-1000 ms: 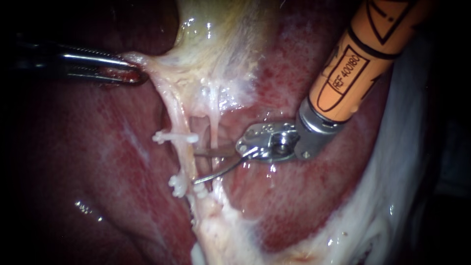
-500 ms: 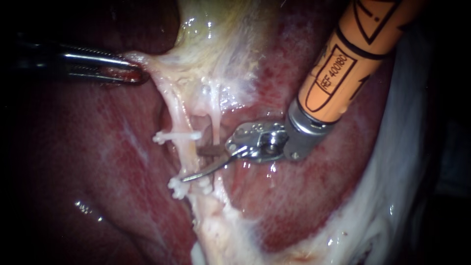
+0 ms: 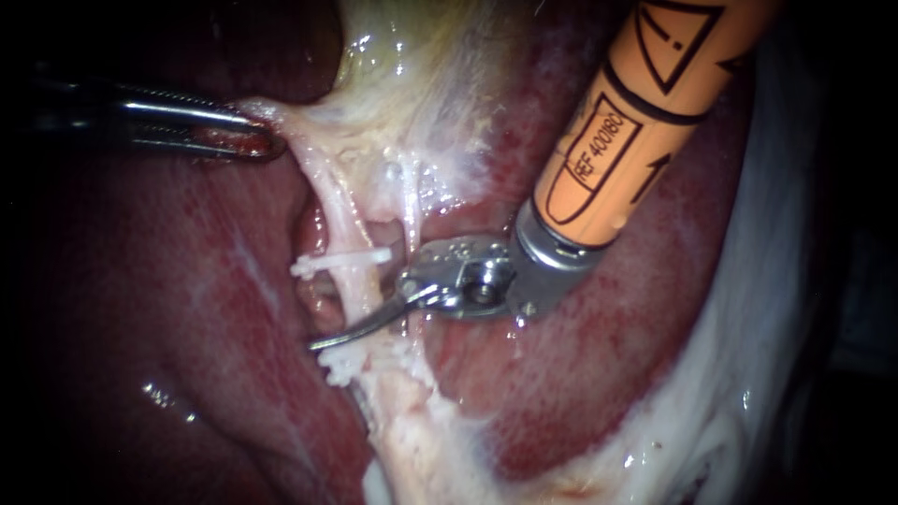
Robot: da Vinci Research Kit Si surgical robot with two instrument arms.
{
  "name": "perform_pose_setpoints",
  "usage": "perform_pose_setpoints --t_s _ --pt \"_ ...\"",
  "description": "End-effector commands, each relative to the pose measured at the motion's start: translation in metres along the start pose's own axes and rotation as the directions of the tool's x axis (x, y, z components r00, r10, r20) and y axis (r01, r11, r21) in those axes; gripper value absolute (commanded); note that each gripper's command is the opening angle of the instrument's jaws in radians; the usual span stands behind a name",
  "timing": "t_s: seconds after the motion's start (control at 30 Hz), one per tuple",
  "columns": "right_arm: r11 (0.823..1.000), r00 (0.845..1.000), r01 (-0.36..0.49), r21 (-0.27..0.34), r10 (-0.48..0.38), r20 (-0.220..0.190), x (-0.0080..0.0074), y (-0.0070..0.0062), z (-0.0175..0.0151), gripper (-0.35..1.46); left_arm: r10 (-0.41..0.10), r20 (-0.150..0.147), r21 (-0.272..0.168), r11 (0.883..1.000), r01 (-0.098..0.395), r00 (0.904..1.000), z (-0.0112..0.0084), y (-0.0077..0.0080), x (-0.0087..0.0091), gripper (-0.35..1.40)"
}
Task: Go to the cutting position left tube
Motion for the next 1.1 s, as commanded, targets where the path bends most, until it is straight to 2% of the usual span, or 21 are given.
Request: perform_pose_setpoints --t_s 0.03,0.6,0.73,1.1 --pt "1.000 1.000 0.000 0.001 0.000 -0.001 0.0001 -0.0001 0.0002 1.33 0.000 0.000 0.000 1.000 0.000 1.0000 0.0000 0.0000 0.0000 -0.35" --pt "1.000 1.000 0.003 0.017 -0.003 -0.004 0.0005 -0.0008 0.0007 1.31 0.000 0.000 0.000 1.000 0.000 1.0000 0.0000 0.0000 0.0000 -0.35" --pt "1.000 1.000 0.005 0.029 -0.004 -0.014 0.0008 -0.0015 0.0005 1.31 0.000 0.000 0.000 1.000 0.000 1.0000 -0.0001 0.0000 0.0000 -0.35" --pt "0.997 0.998 0.000 0.073 0.005 -0.067 0.0034 -0.0041 -0.0014 1.28 0.000 0.000 -0.001 1.000 0.000 1.0000 -0.0002 0.0000 -0.0001 -0.35"
